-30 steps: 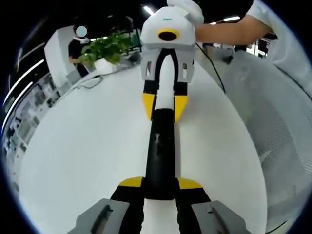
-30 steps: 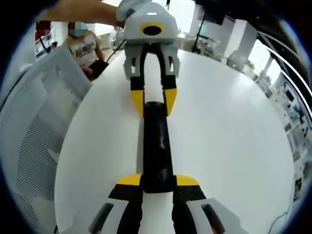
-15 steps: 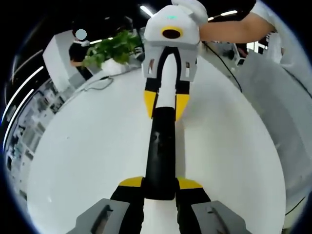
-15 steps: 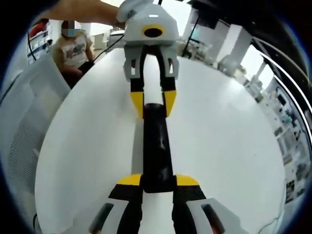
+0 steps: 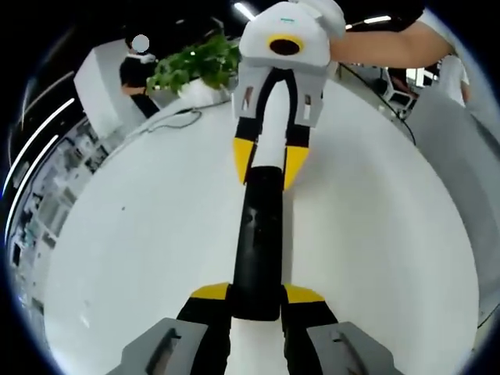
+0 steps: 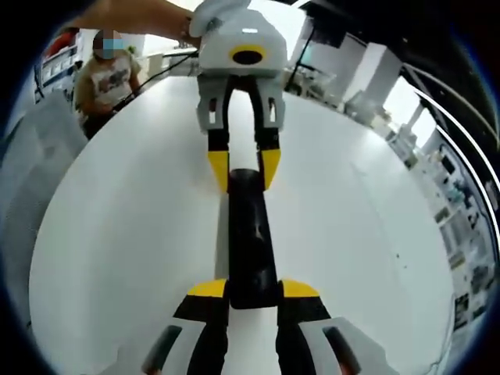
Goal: Press the specified remote control buttons in sequence, fully releasing each button before pressing the next.
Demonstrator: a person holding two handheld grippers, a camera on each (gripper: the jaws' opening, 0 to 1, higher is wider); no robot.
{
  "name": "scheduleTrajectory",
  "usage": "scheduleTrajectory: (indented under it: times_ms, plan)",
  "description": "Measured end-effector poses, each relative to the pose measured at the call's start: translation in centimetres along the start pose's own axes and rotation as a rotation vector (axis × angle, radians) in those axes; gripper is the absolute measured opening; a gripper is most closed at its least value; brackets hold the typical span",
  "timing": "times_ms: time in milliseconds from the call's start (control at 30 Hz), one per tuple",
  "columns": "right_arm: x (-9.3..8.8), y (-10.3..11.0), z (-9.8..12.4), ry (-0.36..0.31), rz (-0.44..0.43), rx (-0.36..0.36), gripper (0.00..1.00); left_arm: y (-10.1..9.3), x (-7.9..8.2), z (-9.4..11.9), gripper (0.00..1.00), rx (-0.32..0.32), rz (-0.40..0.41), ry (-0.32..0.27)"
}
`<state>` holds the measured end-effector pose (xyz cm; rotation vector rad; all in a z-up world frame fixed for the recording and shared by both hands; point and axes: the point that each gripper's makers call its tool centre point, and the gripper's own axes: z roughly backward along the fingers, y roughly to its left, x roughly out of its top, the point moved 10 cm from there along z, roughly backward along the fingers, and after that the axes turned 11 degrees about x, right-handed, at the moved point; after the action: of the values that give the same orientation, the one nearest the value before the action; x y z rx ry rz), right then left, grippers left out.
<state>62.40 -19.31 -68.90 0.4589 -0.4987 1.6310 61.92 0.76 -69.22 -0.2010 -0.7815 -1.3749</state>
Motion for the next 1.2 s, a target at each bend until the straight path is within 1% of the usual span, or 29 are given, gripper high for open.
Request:
scheduleTrajectory:
  times_ms: [167, 467, 600, 633, 733, 767, 1000, 1200]
  plan:
    - [-0.3, -0.6, -0.3, -0.005, -0.016, 0.011, 0.19, 0.7, -0.2, -0.6, 0.23, -0.017, -0.003, 0.020]
    - [-0.7, -0.8, -0.8, -0.014, -0.037, 0.040, 0.20, 0.7, -0.2, -0.6, 0.23, -0.032, 0.004, 0.023]
    - [-0.8, -0.8, -1.0, -0.011, -0.045, 0.047, 0.20, 0.7, -0.3, -0.7, 0.23, -0.035, 0.015, 0.018]
    - [-0.8, -0.8, -1.0, -0.014, -0.049, 0.049, 0.20, 0.6, -0.3, -0.7, 0.23, -0.035, 0.031, 0.021]
    - [-0.8, -0.8, -0.9, -0.015, -0.058, 0.057, 0.20, 0.7, -0.4, -0.7, 0.23, -0.040, 0.043, 0.014]
    - [-0.8, -0.9, -0.9, -0.015, -0.062, 0.061, 0.20, 0.7, -0.5, -0.7, 0.23, -0.044, 0.064, 0.014]
    - [-0.7, -1.0, -0.9, -0.008, -0.067, 0.079, 0.20, 0.9, -0.9, -0.8, 0.24, -0.065, 0.078, -0.009]
    - [-0.7, -0.9, -0.9, -0.007, -0.063, 0.082, 0.21, 0.8, -1.1, -0.8, 0.24, -0.063, 0.085, -0.031]
